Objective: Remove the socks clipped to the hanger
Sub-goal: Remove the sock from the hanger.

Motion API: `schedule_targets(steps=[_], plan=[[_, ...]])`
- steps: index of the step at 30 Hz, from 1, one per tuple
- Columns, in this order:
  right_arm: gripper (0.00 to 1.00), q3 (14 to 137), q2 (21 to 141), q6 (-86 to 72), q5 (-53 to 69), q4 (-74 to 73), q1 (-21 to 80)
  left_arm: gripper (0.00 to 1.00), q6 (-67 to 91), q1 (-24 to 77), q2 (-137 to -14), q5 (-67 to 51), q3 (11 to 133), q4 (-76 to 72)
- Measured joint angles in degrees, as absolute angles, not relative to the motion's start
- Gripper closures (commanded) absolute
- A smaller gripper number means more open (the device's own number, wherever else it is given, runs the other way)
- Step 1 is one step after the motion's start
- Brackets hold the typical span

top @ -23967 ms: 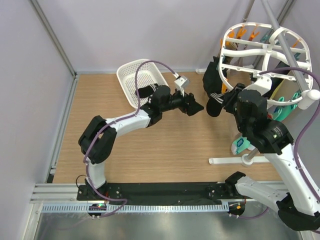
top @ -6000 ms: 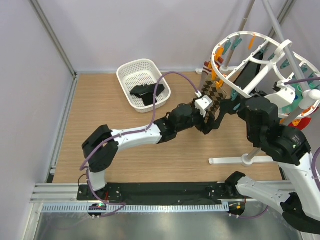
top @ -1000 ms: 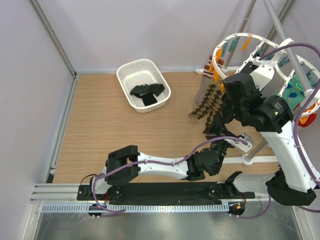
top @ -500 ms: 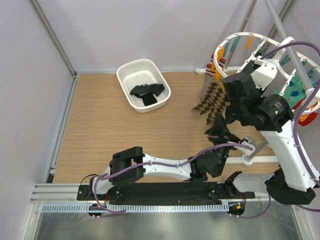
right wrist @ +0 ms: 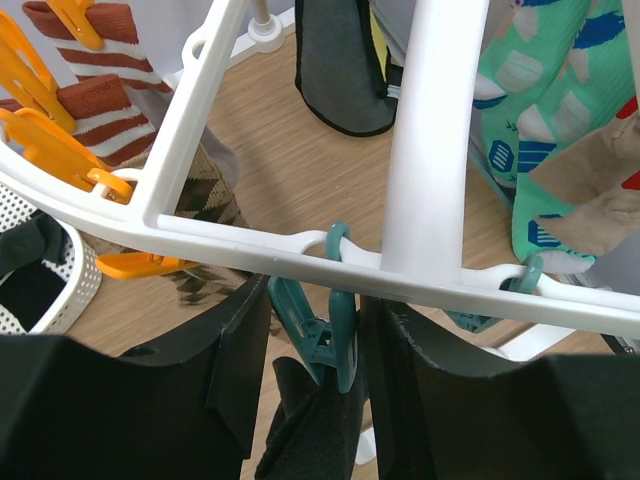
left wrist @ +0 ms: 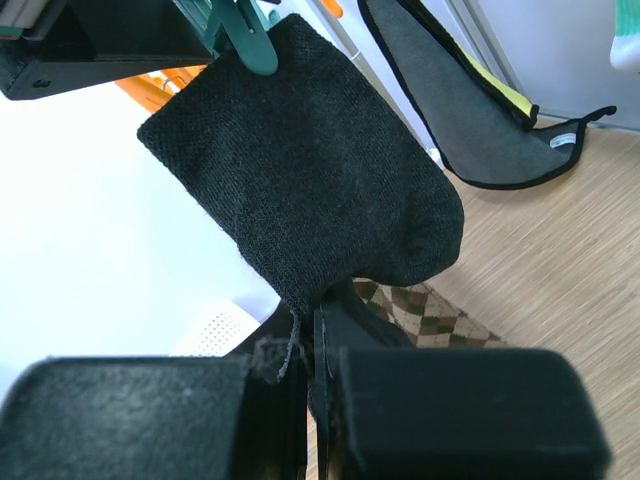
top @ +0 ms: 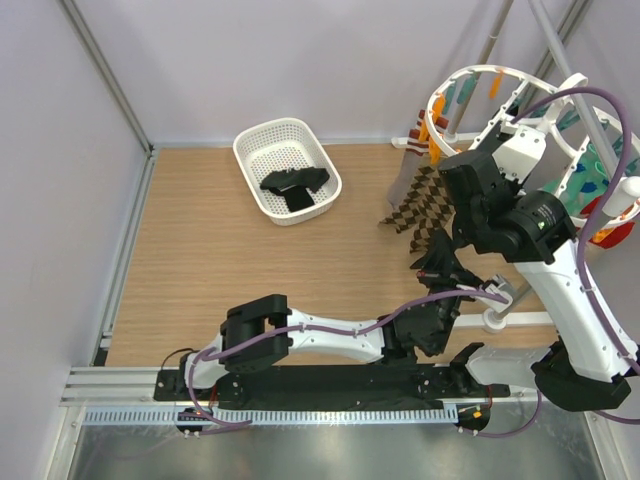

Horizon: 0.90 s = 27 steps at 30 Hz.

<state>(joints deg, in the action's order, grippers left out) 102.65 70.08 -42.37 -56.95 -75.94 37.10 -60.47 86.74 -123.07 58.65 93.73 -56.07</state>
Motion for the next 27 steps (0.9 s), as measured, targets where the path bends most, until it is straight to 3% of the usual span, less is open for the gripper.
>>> schedule_targets(steps=[10, 12, 13, 14, 27], plan=[[0.55, 100.9, 69.1, -39.6, -58.8, -73.2, 37.1, 1.00, -60.5, 87.2, -123.7, 58.8, 94.4, -56.8], [0.65, 100.3, 68.8, -38.9, -59.0, -72.6, 37.1, 1.00, -60.6, 87.2, -124.1, 58.8, 94.8, -56.8], [0.85, 99.9, 68.6, -38.5, -59.1, -72.1, 37.1, 1.00, -60.7, 87.2, -124.3, 58.8, 94.8, -56.8], [0.98, 99.5, 68.4, -37.7, -59.4, -71.6, 37.1, 1.00, -60.7, 87.2, -124.4, 58.8, 94.9, -56.8], [0.99, 97.4, 65.3, -35.3, -58.3, -67.2, 37.1, 1.00, -58.2, 86.8, -123.8, 60.3, 92.1, -56.8]])
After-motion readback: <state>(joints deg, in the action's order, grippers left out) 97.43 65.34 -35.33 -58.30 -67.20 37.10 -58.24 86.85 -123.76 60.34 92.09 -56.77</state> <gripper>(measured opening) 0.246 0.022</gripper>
